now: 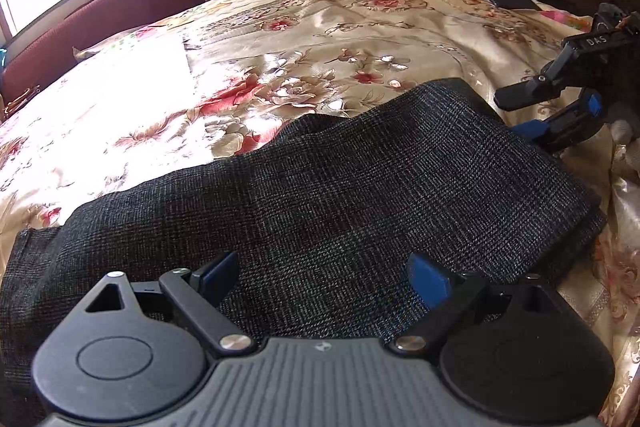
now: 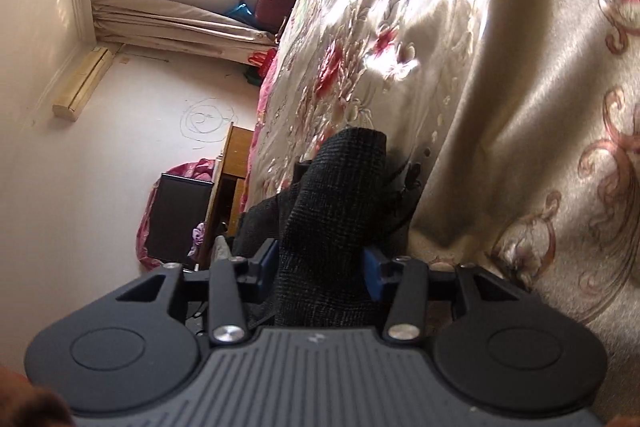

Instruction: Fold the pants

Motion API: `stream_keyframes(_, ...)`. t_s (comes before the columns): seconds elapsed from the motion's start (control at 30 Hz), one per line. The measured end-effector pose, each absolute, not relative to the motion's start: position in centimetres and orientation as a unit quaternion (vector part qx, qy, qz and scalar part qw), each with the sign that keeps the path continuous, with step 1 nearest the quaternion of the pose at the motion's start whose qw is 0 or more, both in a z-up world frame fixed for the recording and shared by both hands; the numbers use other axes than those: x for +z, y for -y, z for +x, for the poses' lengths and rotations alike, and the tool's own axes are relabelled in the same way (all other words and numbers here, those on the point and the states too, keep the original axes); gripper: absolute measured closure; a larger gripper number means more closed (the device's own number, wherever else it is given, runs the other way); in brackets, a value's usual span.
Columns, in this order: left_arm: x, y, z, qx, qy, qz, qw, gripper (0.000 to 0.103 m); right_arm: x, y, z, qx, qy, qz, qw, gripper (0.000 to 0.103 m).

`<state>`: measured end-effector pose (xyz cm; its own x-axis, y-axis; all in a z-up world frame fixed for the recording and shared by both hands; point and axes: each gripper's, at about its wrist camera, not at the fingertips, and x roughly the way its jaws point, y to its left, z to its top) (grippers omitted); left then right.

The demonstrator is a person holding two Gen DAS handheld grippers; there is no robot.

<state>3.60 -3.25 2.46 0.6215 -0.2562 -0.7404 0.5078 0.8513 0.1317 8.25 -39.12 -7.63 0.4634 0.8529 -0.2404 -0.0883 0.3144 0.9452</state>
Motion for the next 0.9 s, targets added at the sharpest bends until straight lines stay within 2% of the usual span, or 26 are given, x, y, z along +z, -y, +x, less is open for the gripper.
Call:
stream_keyframes(0.1, 2.4, 3.5, 3.7, -0.215, -0.379, 0.168, 0.884, 0.000, -8.0, 39.8, 8.8, 0.288, -0.397, 0.464, 0.737, 0.058)
stream_keyframes(0.13, 2.3, 3.6, 3.7, -0.215, -0.380, 0.168, 0.884, 0.000, -8.3, 39.8, 9.3, 0.285, -0.401, 0.461, 0.738, 0.063)
stream_keyframes(0.17, 2.3, 3.6, 3.8, -0.215, -0.381, 0.168, 0.883, 0.000, -8.4, 39.6, 9.7, 0.285, -0.403, 0.460, 0.738, 0.063)
stream_keyframes(0.33, 1.9, 3.7, 4.1, -0.213, -0.388, 0.165, 0.881, 0.000, -7.2, 37.6, 10.4, 0.292, -0.427, 0.410, 0.751, 0.060)
stream_keyframes(0.37, 2.0, 3.8, 4.0, -0.214, -0.387, 0.168, 0.881, 0.000, -7.0, 37.6, 9.9, 0.294, -0.437, 0.430, 0.733, 0.066)
stream_keyframes(0.43, 1.9, 3.8, 3.7, -0.219, -0.385, 0.177, 0.879, 0.000, -5.7, 38.0, 7.9, 0.334, -0.407, 0.472, 0.707, 0.074)
stream_keyframes(0.53, 1.6, 3.6, 3.5, -0.223, -0.385, 0.175, 0.878, 0.000, -3.8, 37.7, 6.3, 0.360, -0.368, 0.440, 0.736, 0.074)
stream_keyframes(0.63, 1.6, 3.7, 3.8, -0.222, -0.388, 0.178, 0.876, 0.000, -6.5, 36.2, 8.2, 0.316, -0.426, 0.403, 0.746, 0.056)
stream_keyframes(0.67, 1.7, 3.8, 3.8, -0.221, -0.387, 0.181, 0.877, 0.000, -7.4, 35.7, 8.6, 0.309, -0.437, 0.396, 0.746, 0.057)
stream_keyframes(0.7, 1.7, 3.8, 3.7, -0.219, -0.386, 0.184, 0.877, 0.000, -7.7, 35.4, 8.8, 0.301, -0.439, 0.390, 0.751, 0.059)
stream_keyframes(0.73, 1.6, 3.8, 3.7, -0.218, -0.387, 0.184, 0.877, 0.000, -7.4, 35.4, 8.6, 0.294, -0.438, 0.389, 0.755, 0.066)
stream_keyframes(0.77, 1.6, 3.8, 3.7, -0.217, -0.388, 0.183, 0.877, 0.000, -7.1, 35.3, 8.3, 0.288, -0.441, 0.397, 0.751, 0.079)
stream_keyframes(0.9, 1.9, 4.6, 3.7, -0.217, -0.391, 0.189, 0.874, 0.000, -4.5, 36.7, 6.1, 0.284, -0.405, 0.435, 0.752, 0.093)
